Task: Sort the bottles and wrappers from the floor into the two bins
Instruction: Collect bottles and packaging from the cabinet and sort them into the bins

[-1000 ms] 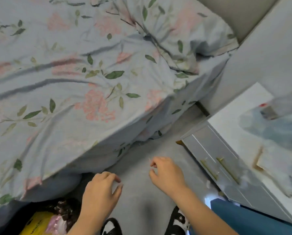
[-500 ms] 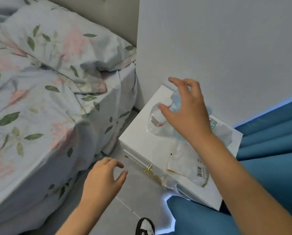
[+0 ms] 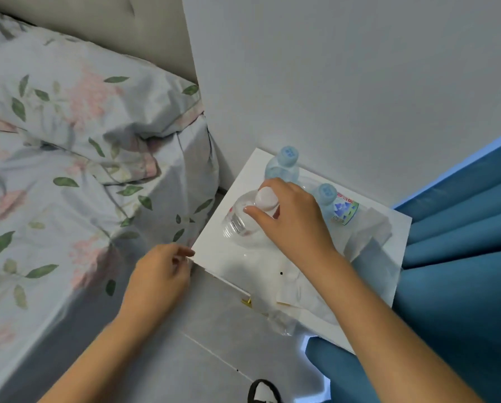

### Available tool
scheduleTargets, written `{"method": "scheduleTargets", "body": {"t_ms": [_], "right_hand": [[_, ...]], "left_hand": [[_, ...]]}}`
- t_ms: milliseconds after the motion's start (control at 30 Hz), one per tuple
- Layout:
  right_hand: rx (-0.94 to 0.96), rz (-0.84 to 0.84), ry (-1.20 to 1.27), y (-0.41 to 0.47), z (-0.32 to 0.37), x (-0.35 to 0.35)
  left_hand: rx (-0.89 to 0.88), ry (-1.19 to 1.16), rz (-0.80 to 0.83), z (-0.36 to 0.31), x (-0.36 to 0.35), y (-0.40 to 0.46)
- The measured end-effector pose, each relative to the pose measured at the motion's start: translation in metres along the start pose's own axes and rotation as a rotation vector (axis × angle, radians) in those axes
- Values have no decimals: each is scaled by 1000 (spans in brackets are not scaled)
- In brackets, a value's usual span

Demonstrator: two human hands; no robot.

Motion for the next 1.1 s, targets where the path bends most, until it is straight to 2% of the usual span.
{"method": "scheduleTargets", "body": {"t_ms": [67, 133, 233, 367, 467, 567, 733, 833, 967, 1100], "right_hand": [[-19, -71, 67, -15, -1, 10], [-40, -113, 116, -31, -3, 19], [-88, -162, 169, -49, -11, 29], [-141, -183, 213, -59, -28, 38], [-159, -193, 227, -64, -39, 43], [-163, -182, 234, -68, -48, 46], [-169, -185, 238, -76, -60, 50], [-180, -171, 245, -79, -60, 49], [-160, -128, 211, -81, -49, 34], [-115, -38, 177, -86, -14, 0]], "left_hand": [[24, -70, -39, -19, 21, 23], [-36, -106, -83, -48, 38, 50], [-252, -98, -102, -104, 45, 83], [-495, 46, -44, -170, 24, 105], [-537, 135, 1, -189, -1, 112], [-536, 215, -26, -193, -15, 116], [-534, 248, -62, -177, -13, 116], [-504, 187, -165, -146, 3, 106], [-392, 75, -296, -87, 39, 60], [-209, -40, -317, -7, 69, -2]]}}
Point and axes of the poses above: each hand's wrist, its own y-axis towards the middle knuckle, its own x-axis out of the back of the hand, z = x × y, the point moved 1 cm from there along y, towards the middle knuckle, and after that the axes turned 9 degrees about y, right-handed, at the moved point
